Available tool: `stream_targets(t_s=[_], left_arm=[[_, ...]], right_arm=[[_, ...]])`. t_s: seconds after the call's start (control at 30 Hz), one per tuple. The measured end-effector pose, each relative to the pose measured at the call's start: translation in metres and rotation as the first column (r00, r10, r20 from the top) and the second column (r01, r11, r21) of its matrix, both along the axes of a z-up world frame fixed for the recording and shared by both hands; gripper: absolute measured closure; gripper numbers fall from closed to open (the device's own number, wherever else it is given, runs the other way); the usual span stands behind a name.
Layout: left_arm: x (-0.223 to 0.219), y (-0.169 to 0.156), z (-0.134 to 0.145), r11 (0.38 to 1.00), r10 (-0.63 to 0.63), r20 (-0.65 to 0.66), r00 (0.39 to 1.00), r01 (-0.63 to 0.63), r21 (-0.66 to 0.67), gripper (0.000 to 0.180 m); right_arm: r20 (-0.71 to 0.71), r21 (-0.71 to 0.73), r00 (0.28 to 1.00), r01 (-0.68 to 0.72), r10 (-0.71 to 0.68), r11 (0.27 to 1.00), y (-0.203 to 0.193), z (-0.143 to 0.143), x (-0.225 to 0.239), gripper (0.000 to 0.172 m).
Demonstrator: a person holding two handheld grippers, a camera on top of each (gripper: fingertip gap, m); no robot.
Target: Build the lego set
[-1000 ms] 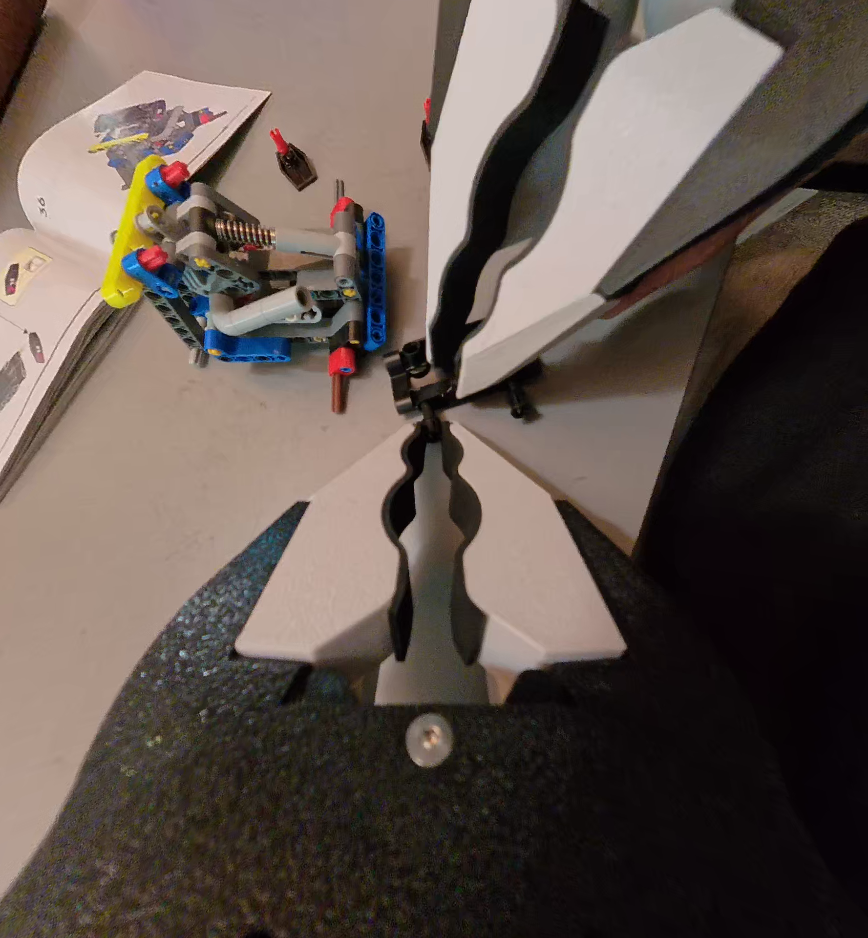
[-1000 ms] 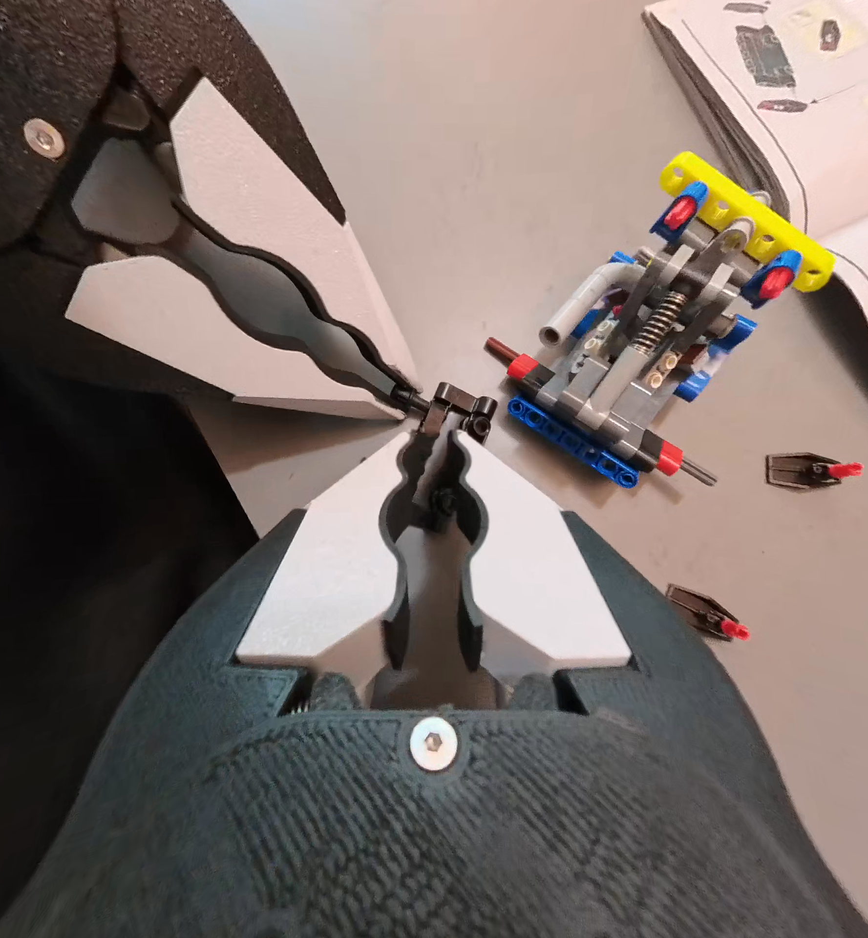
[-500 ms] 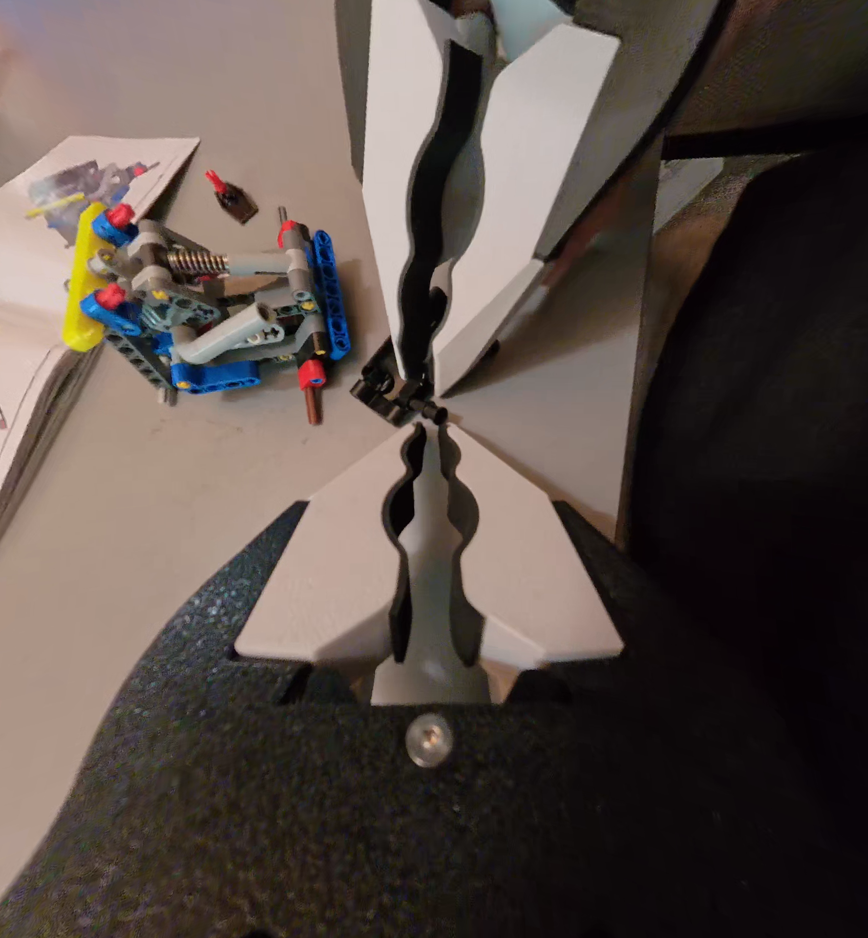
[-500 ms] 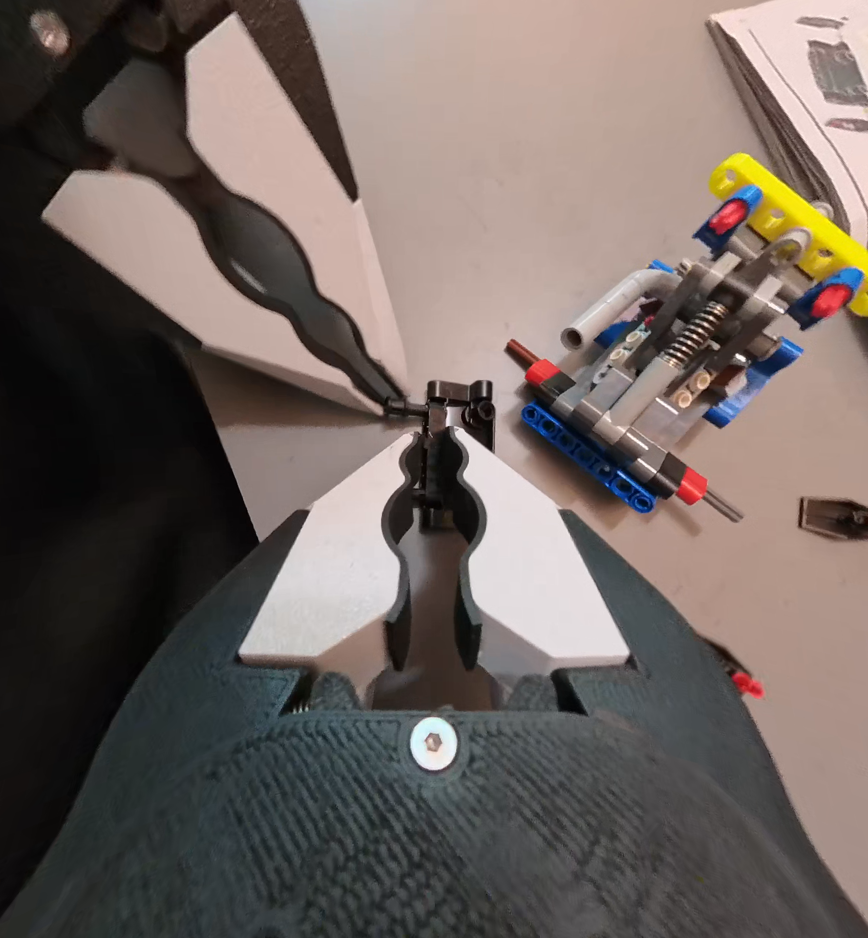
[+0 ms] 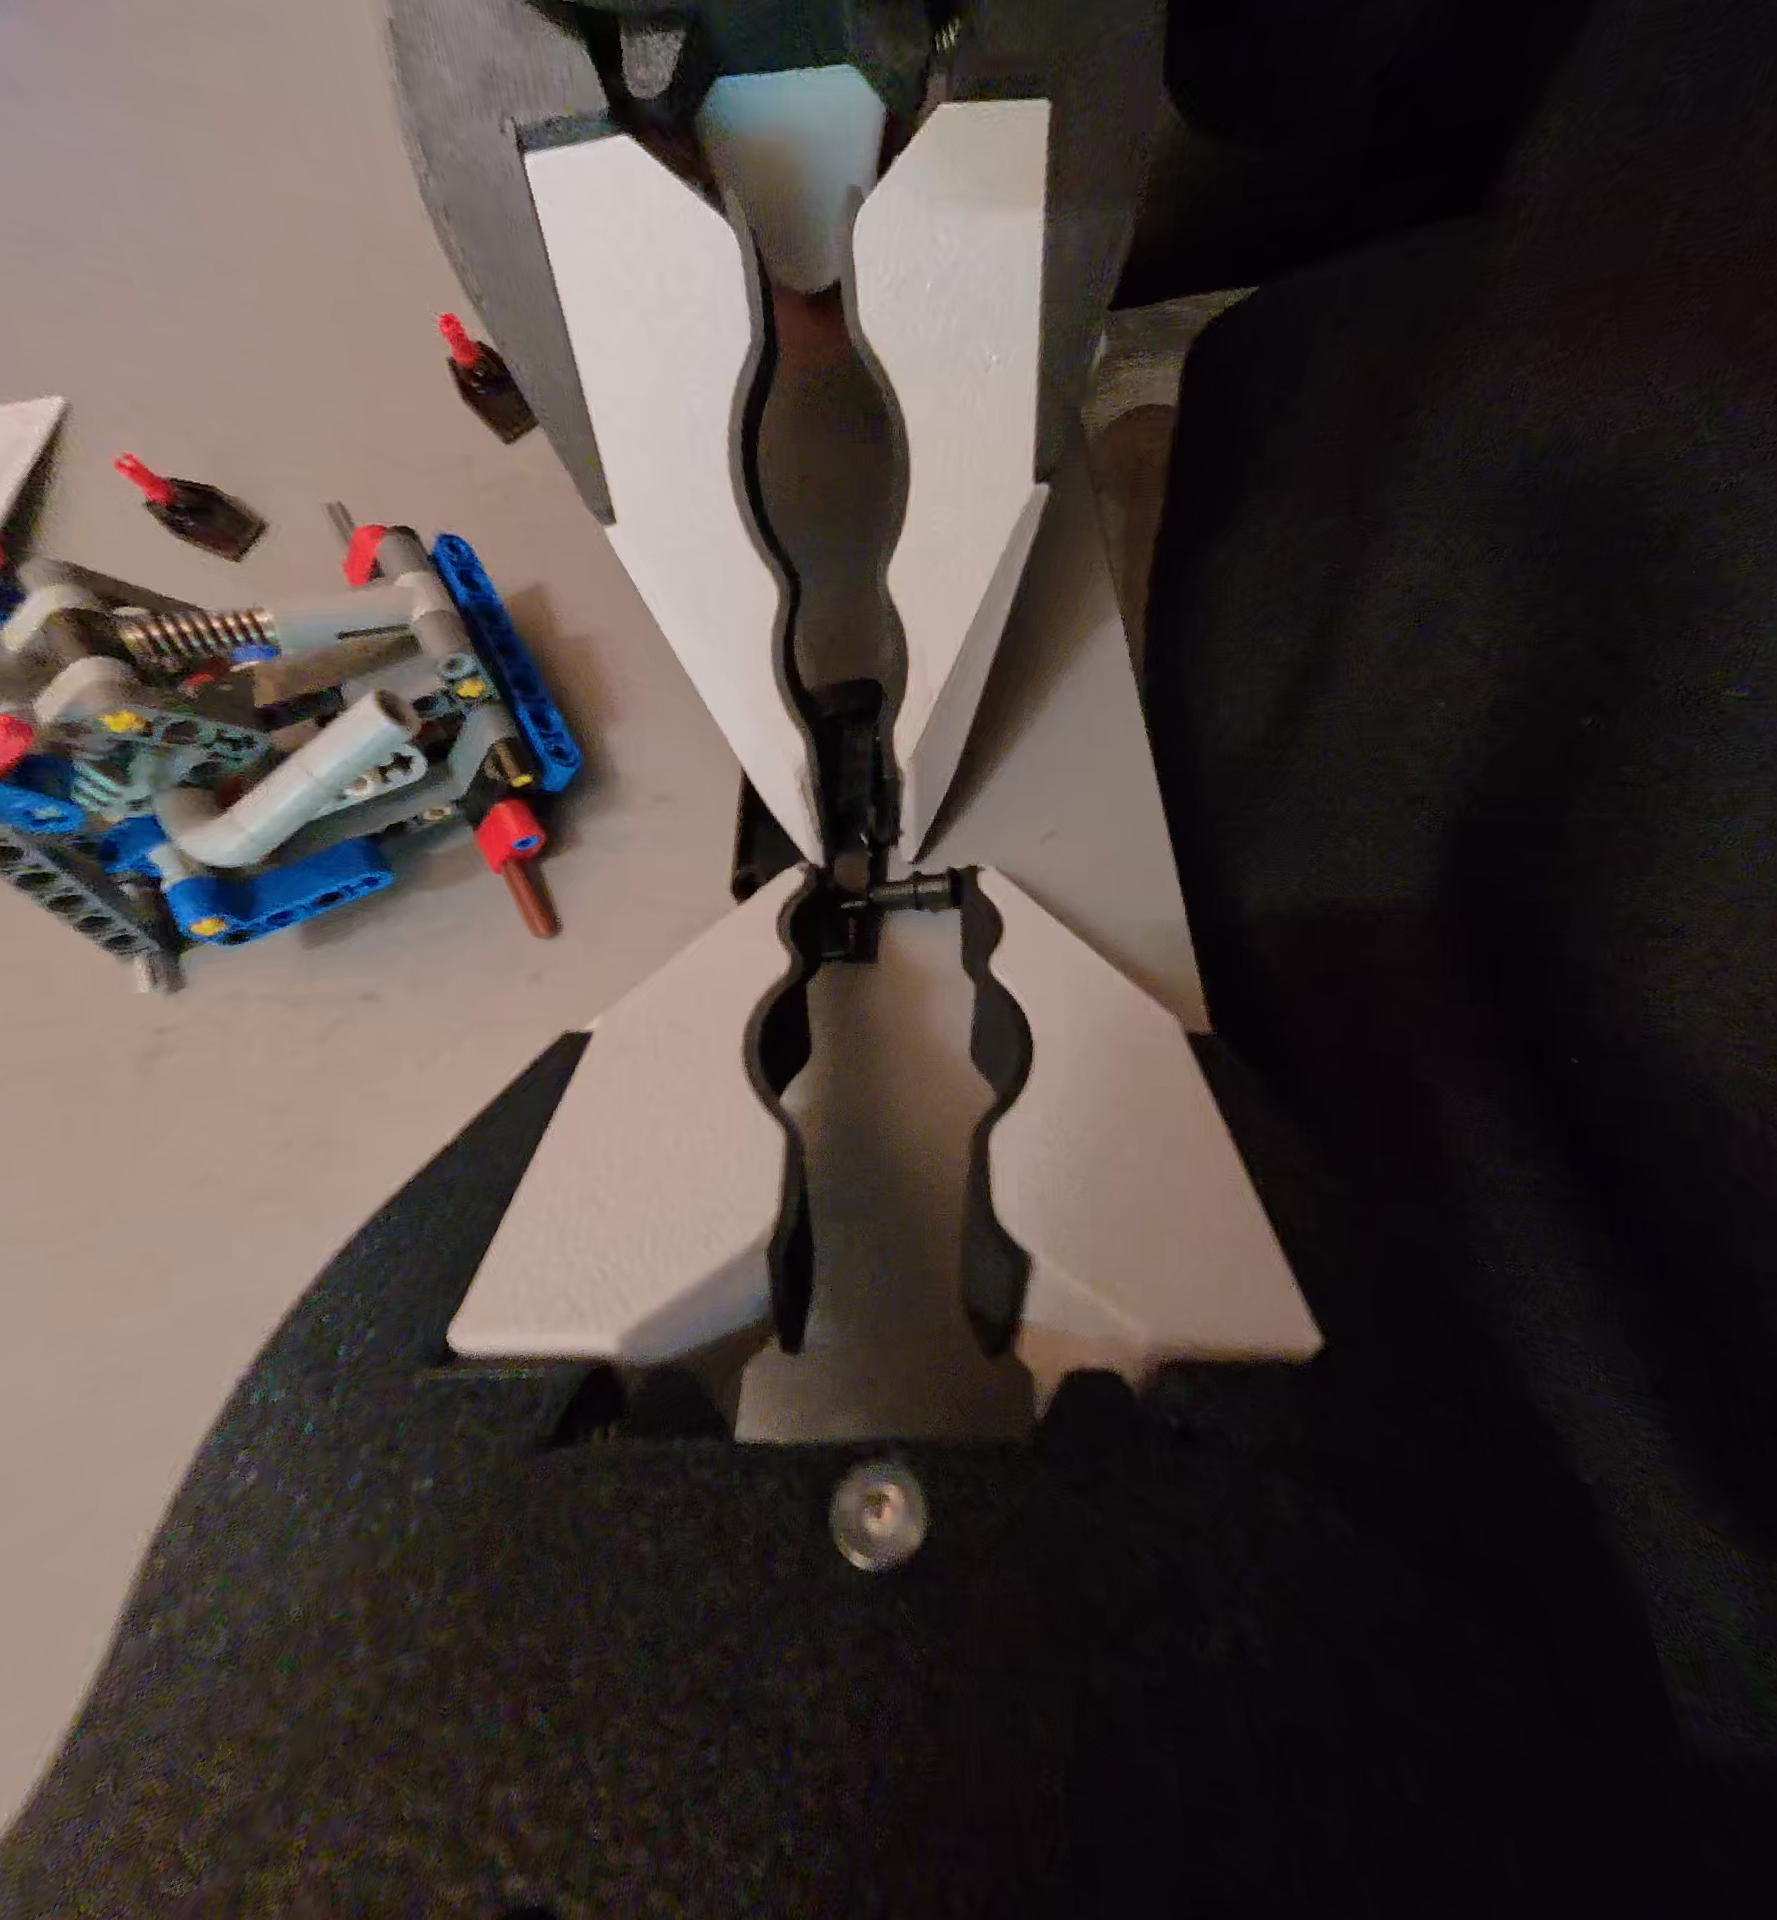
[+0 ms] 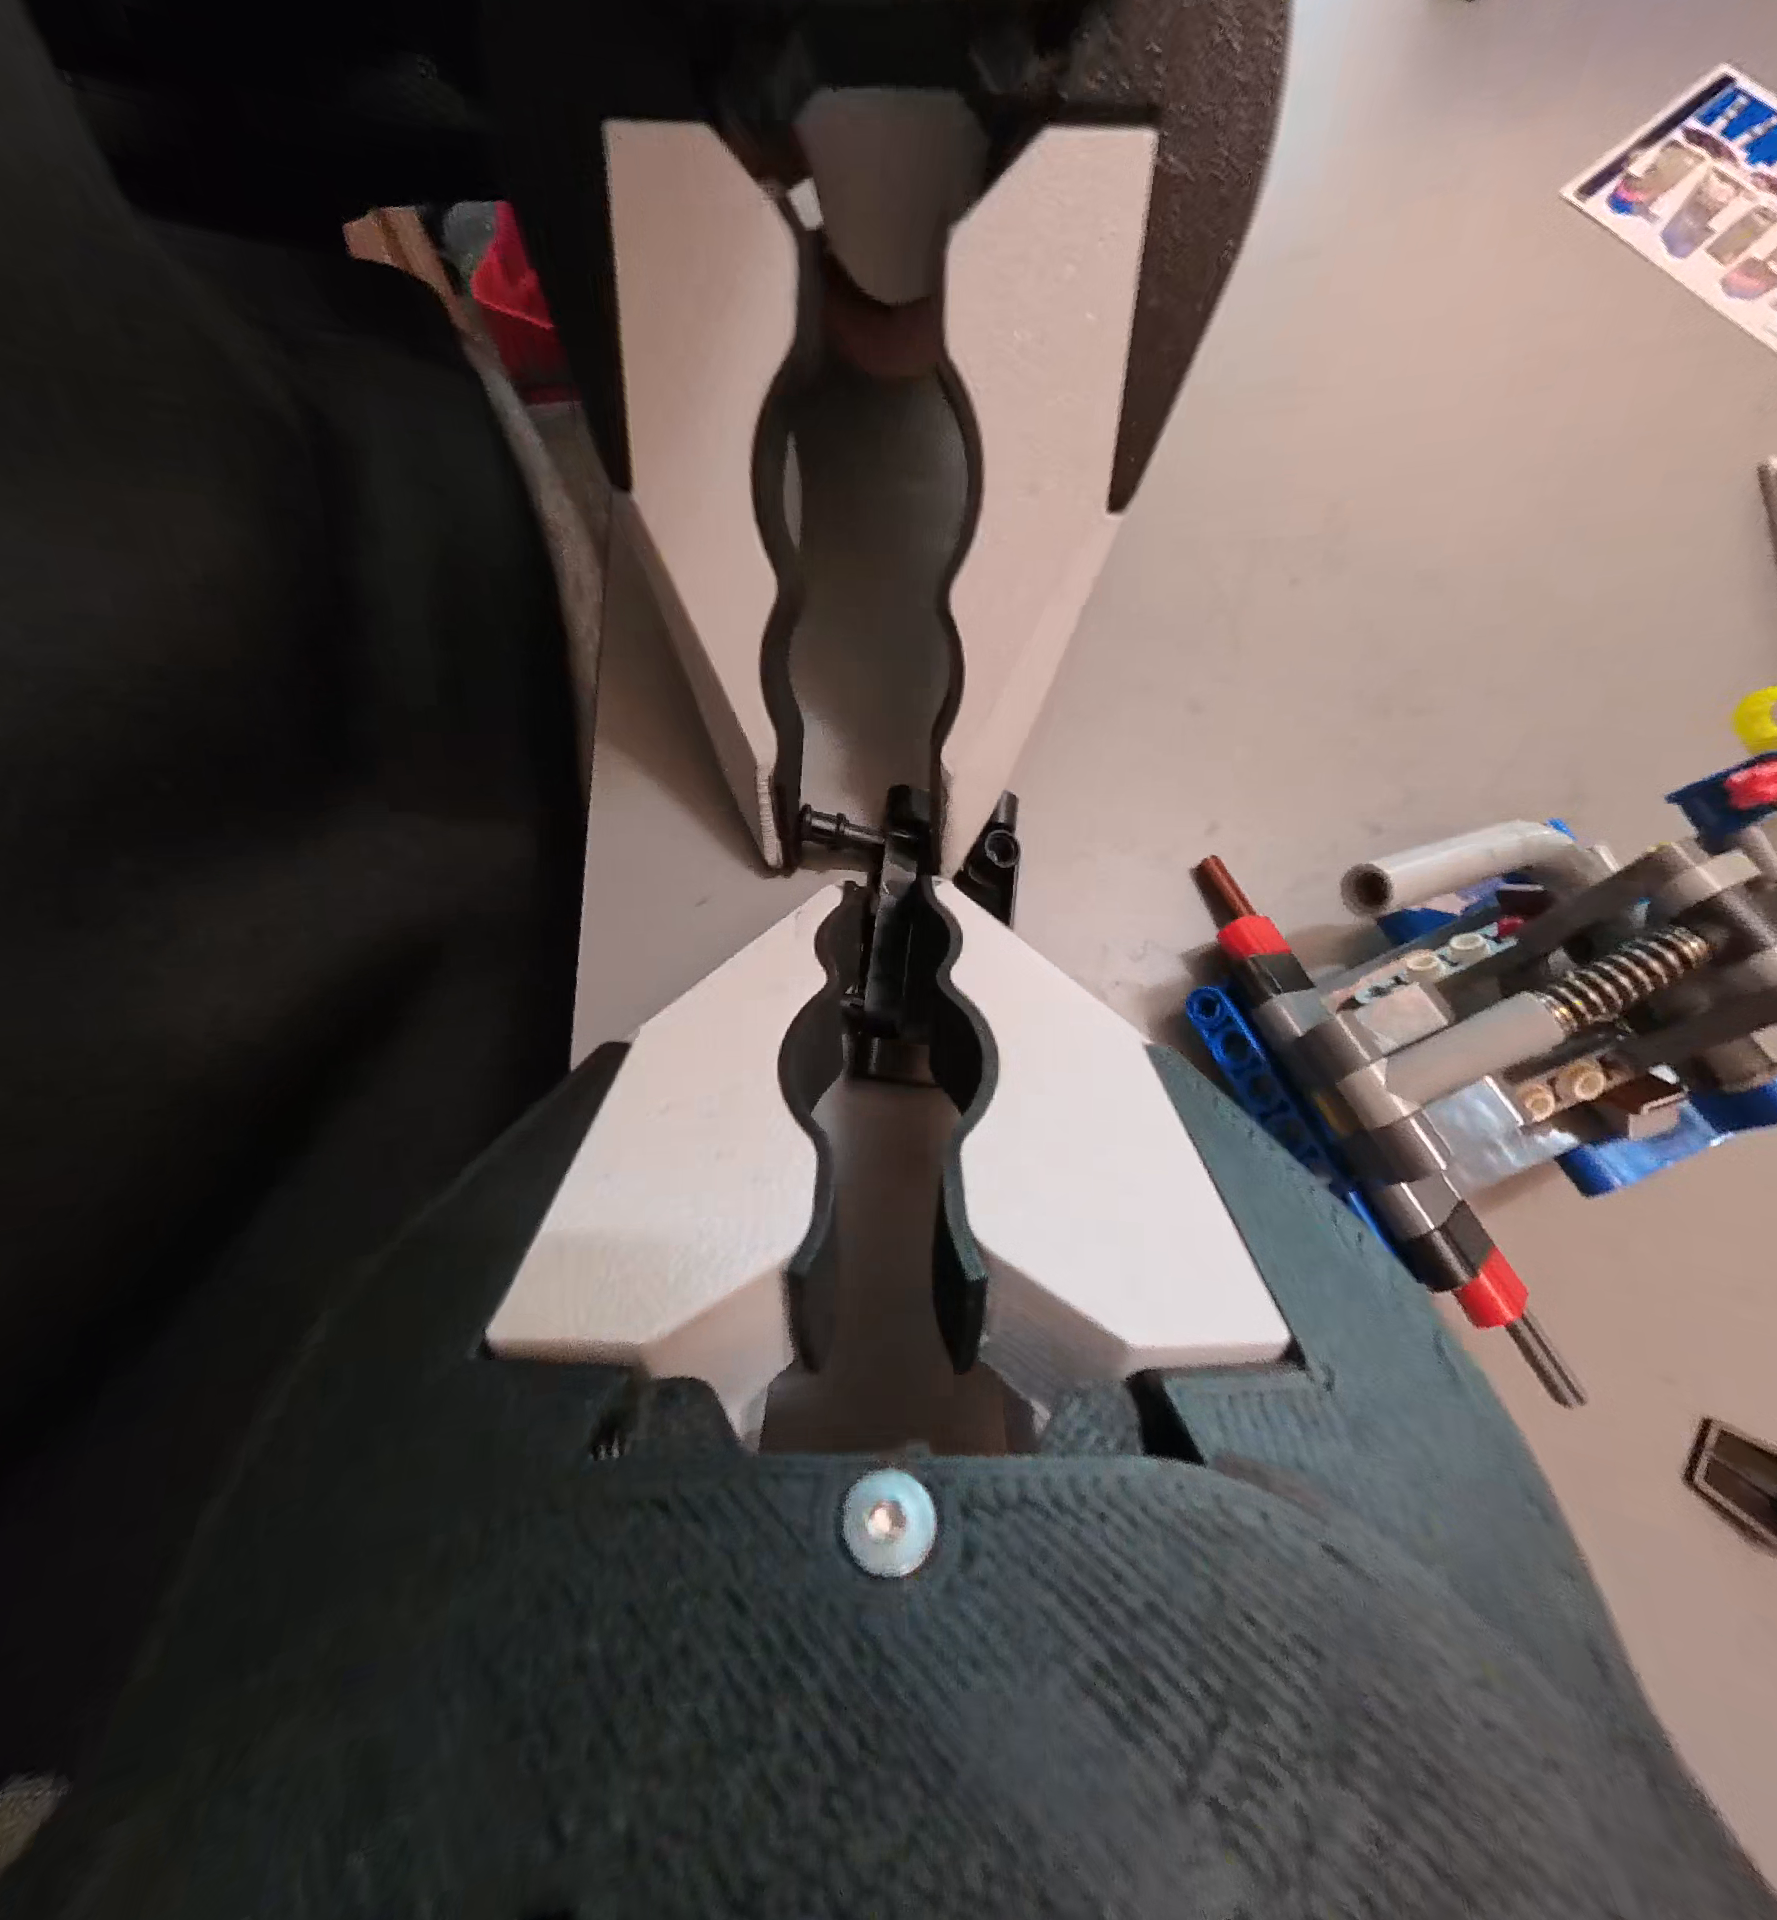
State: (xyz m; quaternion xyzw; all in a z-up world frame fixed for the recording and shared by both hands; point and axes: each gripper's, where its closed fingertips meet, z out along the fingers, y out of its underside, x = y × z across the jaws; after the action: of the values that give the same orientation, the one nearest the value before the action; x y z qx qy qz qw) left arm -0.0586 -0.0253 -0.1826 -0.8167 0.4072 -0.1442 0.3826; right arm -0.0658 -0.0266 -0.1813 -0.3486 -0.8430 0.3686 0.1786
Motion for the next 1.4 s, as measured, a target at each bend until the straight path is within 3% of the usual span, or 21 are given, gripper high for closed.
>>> stream_targets(t_s=[0.27,0.53,0.7,0.9,1.03,1.23,1.4], left_arm=[[-0.001,-0.001,0.000,0.992,-0.066,0.081,0.995,0.074,-0.099,0.158],[0.002,-0.004,0.000,0.992,-0.091,0.073,0.993,0.097,-0.082,0.158],[0.006,-0.010,0.002,0.981,-0.121,0.137,0.983,0.140,-0.137,0.153],[0.006,-0.008,0.002,0.980,-0.107,0.145,0.984,0.129,-0.150,0.158],[0.006,-0.007,0.002,0.983,-0.095,0.137,0.986,0.114,-0.144,0.158],[0.005,-0.007,0.001,0.985,-0.099,0.116,0.988,0.114,-0.129,0.158],[0.005,-0.007,0.001,0.977,-0.029,0.157,0.987,0.061,-0.206,0.159]], right_arm=[[0.013,-0.046,0.999,-0.031,0.032,0.998,-0.001,0.001,0.000,0.162],[0.026,-0.057,1.000,-0.016,0.018,0.998,-0.003,0.001,0.004,0.161],[0.036,-0.072,0.997,-0.060,0.063,0.996,-0.005,0.001,0.007,0.160],[0.081,-0.130,0.990,-0.102,0.114,0.986,-0.007,0.003,0.013,0.152],[0.070,-0.107,0.995,-0.070,0.078,0.992,-0.002,0.001,0.008,0.165],[0.060,-0.093,0.997,-0.043,0.049,0.995,-0.003,0.001,0.007,0.165],[0.043,-0.075,0.999,-0.013,0.016,0.997,-0.004,0.001,0.006,0.165]])
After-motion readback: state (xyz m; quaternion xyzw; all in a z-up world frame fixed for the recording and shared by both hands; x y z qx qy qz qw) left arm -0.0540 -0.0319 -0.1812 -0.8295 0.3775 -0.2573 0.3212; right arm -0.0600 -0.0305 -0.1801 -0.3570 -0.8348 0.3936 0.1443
